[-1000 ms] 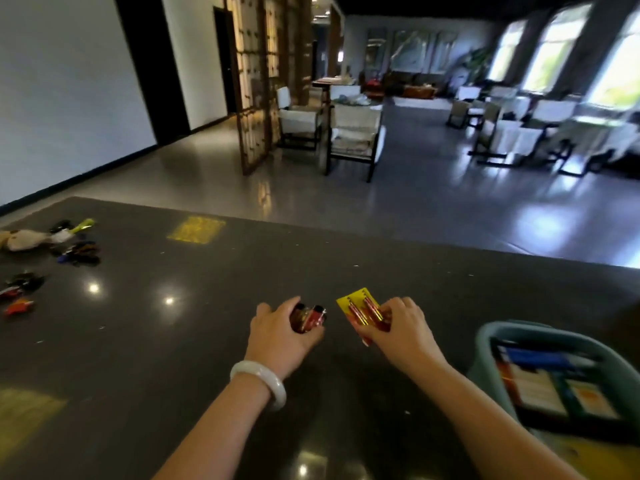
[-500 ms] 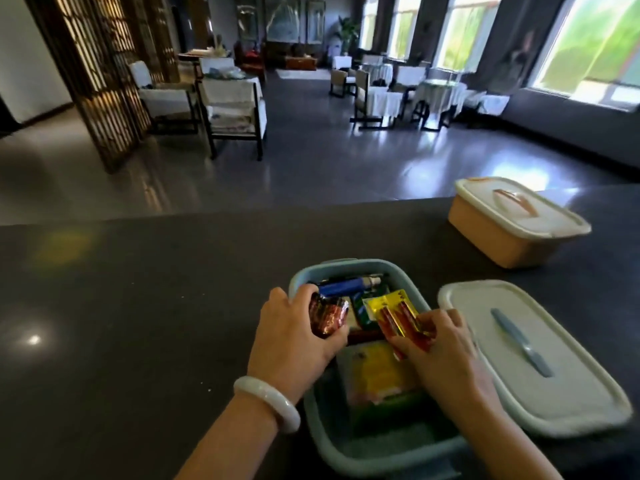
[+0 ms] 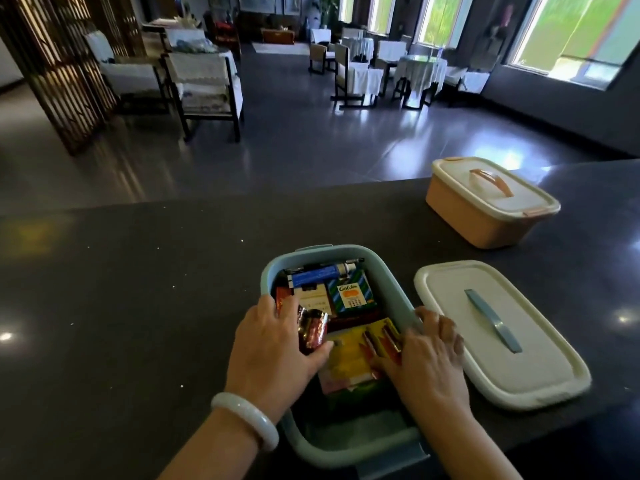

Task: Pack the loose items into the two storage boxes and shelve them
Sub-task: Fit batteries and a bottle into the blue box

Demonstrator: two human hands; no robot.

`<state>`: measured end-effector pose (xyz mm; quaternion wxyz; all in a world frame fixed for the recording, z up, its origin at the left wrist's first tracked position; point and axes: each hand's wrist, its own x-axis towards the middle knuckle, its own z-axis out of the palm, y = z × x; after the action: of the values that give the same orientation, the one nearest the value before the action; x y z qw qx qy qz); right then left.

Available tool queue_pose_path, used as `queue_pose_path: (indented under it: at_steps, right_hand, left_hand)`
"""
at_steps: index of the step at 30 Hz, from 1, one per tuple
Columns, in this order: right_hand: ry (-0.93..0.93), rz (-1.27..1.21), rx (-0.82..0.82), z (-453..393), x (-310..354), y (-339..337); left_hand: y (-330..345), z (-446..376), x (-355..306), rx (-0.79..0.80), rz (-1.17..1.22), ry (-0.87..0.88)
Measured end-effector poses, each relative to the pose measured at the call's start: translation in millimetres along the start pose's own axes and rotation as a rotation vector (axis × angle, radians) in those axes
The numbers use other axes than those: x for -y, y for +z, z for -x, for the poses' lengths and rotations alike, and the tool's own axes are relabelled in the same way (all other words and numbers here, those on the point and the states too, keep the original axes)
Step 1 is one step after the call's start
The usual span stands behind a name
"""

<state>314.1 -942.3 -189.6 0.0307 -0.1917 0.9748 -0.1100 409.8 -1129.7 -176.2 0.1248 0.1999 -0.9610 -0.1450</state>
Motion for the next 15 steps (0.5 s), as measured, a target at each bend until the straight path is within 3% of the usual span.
queue_pose_path:
  at_steps: [15]
  right_hand:
    - [0.048,0.173,0.026,-6.1,-1.1,8.1]
  left_hand:
    - [2.7,2.9,2.0,-0.018,0.03,0.086]
